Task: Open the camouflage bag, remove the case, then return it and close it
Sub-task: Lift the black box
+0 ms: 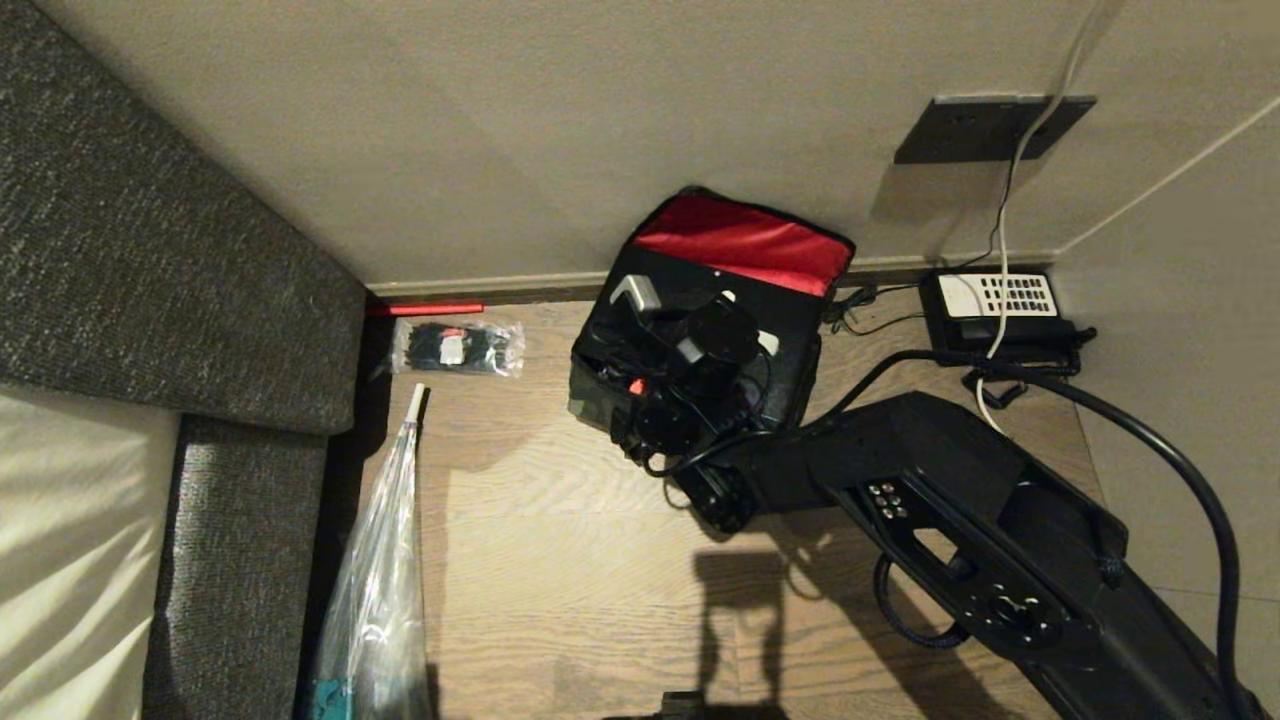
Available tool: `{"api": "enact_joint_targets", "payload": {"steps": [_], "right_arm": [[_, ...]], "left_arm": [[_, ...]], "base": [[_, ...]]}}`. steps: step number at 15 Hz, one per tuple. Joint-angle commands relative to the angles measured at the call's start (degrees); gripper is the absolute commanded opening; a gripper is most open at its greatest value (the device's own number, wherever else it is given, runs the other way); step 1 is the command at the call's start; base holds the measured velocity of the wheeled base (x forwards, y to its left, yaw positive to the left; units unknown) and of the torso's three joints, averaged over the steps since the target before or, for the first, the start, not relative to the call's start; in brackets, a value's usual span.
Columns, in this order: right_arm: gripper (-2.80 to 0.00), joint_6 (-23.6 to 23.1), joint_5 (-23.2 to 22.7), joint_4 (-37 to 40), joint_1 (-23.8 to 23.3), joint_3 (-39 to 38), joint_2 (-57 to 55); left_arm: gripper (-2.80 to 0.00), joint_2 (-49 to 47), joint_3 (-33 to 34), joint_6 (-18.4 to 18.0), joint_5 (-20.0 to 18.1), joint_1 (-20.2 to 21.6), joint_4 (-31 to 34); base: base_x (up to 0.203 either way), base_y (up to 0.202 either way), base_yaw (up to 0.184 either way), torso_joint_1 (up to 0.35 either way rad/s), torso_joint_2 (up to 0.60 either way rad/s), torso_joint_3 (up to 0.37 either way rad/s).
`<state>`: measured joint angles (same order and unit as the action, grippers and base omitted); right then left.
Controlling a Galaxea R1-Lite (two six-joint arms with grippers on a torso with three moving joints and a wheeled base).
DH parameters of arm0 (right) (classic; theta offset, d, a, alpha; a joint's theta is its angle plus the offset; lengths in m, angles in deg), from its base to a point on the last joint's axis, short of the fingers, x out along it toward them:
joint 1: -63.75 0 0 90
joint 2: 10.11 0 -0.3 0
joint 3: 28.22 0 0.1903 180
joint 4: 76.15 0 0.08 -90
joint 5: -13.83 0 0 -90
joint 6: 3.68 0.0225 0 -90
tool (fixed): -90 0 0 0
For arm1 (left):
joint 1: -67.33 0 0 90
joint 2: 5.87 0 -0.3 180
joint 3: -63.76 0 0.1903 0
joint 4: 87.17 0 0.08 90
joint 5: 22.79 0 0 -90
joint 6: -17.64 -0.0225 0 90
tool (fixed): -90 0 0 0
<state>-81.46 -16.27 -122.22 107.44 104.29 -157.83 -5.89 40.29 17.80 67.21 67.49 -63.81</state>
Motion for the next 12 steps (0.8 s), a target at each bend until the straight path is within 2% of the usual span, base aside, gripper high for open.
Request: {"api": "enact_joint_targets", "payload": {"steps": [1,6,12], "right_arm": [[-2.8,-0.93,0.26,0.05,0.17,0.28,-0.12],[-2.8,-1.0,0.14,-0.2,0.45,0.28,-0.13],[-2.8,-0.27,0.26,4.31,0.78,-0.13,3.94]], "left_arm": [[-2.8,0.11,0.01,0.02,0.0,0.02,0.0],[-2.8,0.12,0.01,0.02,0.0,0.02,0.0],[-2.8,0.2,0.01,0.02,0.0,0.02,0.0]], "base": [[0.0,0.0,0.0,0.0,0.0,0.0],[0.0,0.0,0.0,0.0,0.0,0.0],[0.0,0.0,0.0,0.0,0.0,0.0]]}}
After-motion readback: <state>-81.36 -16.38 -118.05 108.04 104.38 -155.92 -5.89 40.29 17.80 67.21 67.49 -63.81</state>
